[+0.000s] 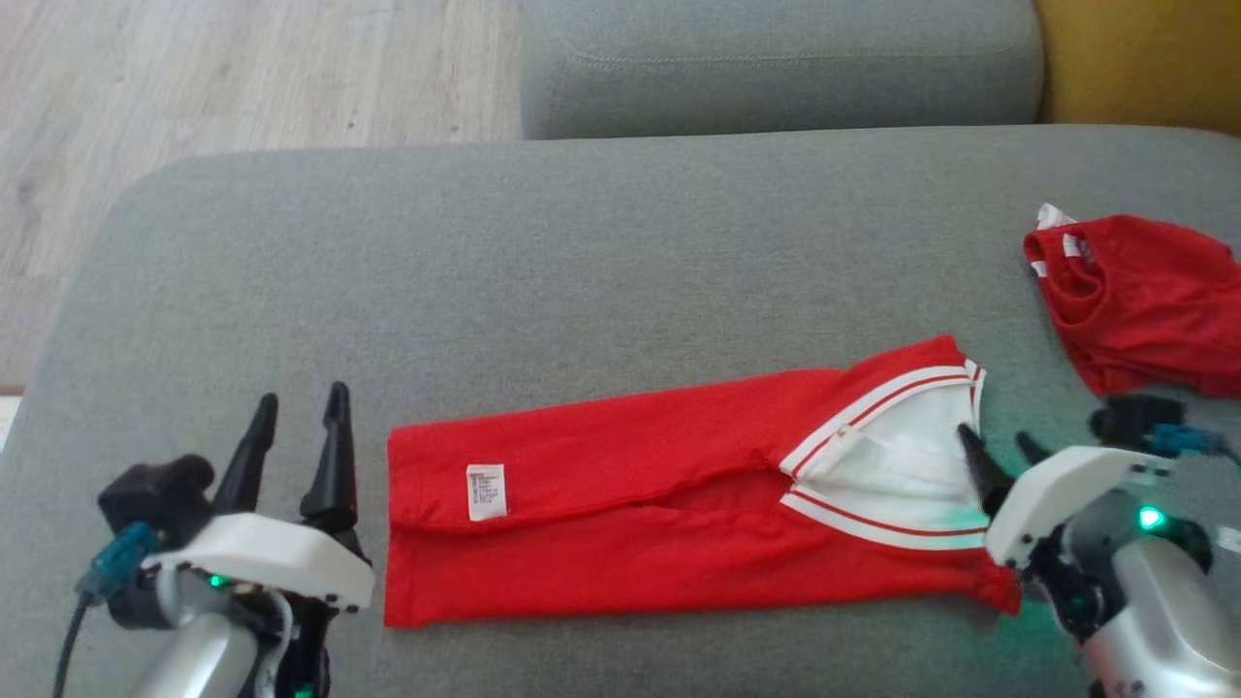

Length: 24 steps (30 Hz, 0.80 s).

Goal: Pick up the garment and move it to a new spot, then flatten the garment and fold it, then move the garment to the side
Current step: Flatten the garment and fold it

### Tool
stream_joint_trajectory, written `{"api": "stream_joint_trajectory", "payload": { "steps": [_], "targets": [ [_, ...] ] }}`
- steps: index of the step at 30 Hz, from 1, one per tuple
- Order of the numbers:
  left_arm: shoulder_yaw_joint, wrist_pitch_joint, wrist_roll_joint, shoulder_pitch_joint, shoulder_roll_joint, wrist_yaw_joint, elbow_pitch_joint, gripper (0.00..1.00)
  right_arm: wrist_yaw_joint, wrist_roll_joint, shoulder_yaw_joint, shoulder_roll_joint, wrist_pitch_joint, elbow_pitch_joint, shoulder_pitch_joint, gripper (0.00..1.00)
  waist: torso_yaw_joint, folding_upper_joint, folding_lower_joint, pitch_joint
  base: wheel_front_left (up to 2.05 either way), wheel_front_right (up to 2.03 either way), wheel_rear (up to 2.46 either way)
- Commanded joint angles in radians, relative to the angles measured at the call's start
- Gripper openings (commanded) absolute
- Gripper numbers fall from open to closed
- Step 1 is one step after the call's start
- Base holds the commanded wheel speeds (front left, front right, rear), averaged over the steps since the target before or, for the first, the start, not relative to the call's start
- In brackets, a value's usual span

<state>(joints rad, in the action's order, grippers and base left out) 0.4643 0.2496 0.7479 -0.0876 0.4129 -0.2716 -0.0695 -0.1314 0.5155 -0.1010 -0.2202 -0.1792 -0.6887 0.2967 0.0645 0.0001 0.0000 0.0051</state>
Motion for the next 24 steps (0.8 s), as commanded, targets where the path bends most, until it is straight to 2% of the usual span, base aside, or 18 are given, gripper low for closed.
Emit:
{"api": "stream_joint_trajectory", "payload": {
  "steps": [1,7,13,18,19,21,23,24],
  "targets": [
    [-0.059,0.012,-0.012,-0.053,0.012,0.008,0.019,1.0,0.001,-0.017,-0.015,0.002,-0.021,0.02,0.056,1.0,0.005,-0.0001,0.0,0.006,0.0,0.0,0.0],
    [-0.072,0.012,-0.033,-0.066,-0.025,0.055,-0.037,1.0,0.001,-0.073,0.023,0.022,-0.101,-0.083,0.118,1.0,0.035,-0.0001,0.0,0.026,0.0,0.0,0.0],
    [-0.088,0.012,-0.051,-0.07,-0.05,0.082,-0.074,1.0,0.001,-0.123,0.079,0.035,-0.223,-0.221,0.154,1.0,0.061,-0.0001,0.0,0.037,0.0,0.0,0.0],
    [-0.107,0.012,-0.066,-0.068,-0.07,0.101,-0.095,1.0,0.001,-0.11,0.074,0.068,-0.335,-0.253,0.152,1.0,0.073,-0.0001,0.0,0.039,0.0,0.0,0.0],
    [-0.11,0.012,-0.068,-0.068,-0.072,0.103,-0.098,1.0,0.001,-0.101,0.07,0.075,-0.349,-0.25,0.148,0.89,0.074,-0.0001,0.0,0.04,0.0,0.0,0.0],
    [-0.115,0.012,-0.073,-0.068,-0.078,0.107,-0.1,1.0,0.001,-0.083,0.061,0.085,-0.375,-0.242,0.141,0.57,0.075,-0.0001,0.0,0.04,0.0,0.0,0.0],
    [-0.119,0.012,-0.077,-0.067,-0.082,0.109,-0.103,1.0,0.001,-0.069,0.052,0.09,-0.388,-0.231,0.135,0.38,0.075,-0.0001,0.0,0.04,0.0,0.0,0.0],
    [-0.121,0.012,-0.078,-0.067,-0.084,0.111,-0.105,1.0,0.001,-0.063,0.048,0.091,-0.386,-0.221,0.134,0.24,0.075,-0.0001,0.0,0.04,0.0,0.0,0.0]
  ]
}}
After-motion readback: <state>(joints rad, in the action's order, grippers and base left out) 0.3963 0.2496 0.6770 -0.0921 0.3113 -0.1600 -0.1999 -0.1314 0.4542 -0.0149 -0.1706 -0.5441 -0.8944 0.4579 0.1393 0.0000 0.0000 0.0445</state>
